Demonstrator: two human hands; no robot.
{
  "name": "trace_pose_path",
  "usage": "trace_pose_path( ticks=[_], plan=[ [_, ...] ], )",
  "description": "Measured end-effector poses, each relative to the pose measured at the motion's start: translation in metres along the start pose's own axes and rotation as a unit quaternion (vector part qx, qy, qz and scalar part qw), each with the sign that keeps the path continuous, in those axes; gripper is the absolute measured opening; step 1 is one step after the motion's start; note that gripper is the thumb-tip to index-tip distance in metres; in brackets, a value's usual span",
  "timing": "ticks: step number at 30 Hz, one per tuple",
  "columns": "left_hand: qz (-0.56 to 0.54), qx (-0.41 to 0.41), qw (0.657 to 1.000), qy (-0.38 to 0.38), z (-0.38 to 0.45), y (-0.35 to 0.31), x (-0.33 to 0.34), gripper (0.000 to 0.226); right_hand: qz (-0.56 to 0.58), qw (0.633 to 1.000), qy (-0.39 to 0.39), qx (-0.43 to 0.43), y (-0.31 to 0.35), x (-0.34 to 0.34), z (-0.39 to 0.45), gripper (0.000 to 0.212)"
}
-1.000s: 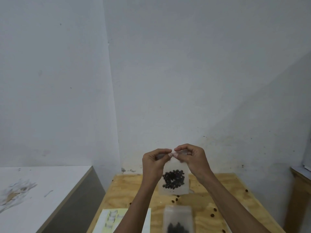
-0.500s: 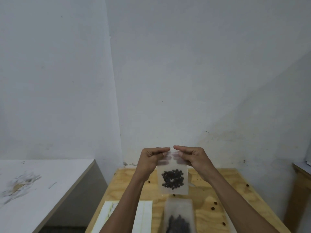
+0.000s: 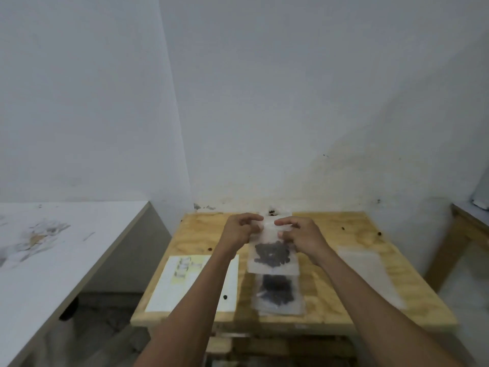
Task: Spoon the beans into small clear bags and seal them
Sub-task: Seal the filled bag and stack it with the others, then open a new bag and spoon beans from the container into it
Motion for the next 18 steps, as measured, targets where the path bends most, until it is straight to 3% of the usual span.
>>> trace_pose_path(
  ticks=[5,10,18],
  plan=[
    [0.076,-0.011,0.997,0.004,-0.02,0.031,0.013,0.022,-0.13,0.991,-0.012,0.015,-0.031,0.002,-0.021,0.028],
    [0.233,0.037,0.971,-0.028,-0.028,0.037,0.025,0.02,-0.312,0.95,-0.016,0.011,-0.038,0.005,-0.031,0.037],
    [0.327,0.096,0.94,-0.026,-0.029,0.025,0.037,0.028,-0.354,0.935,-0.01,0.018,-0.043,0.003,-0.029,0.043]
  ],
)
Point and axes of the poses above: each hand's wrist, its own z-axis towards the middle knuckle, its own x-axis out of the palm, y = z × x, the point moved 10 cm from there along z, towards the middle knuckle, and after that the axes turned 1 degree about -x, right-handed, at the moved point
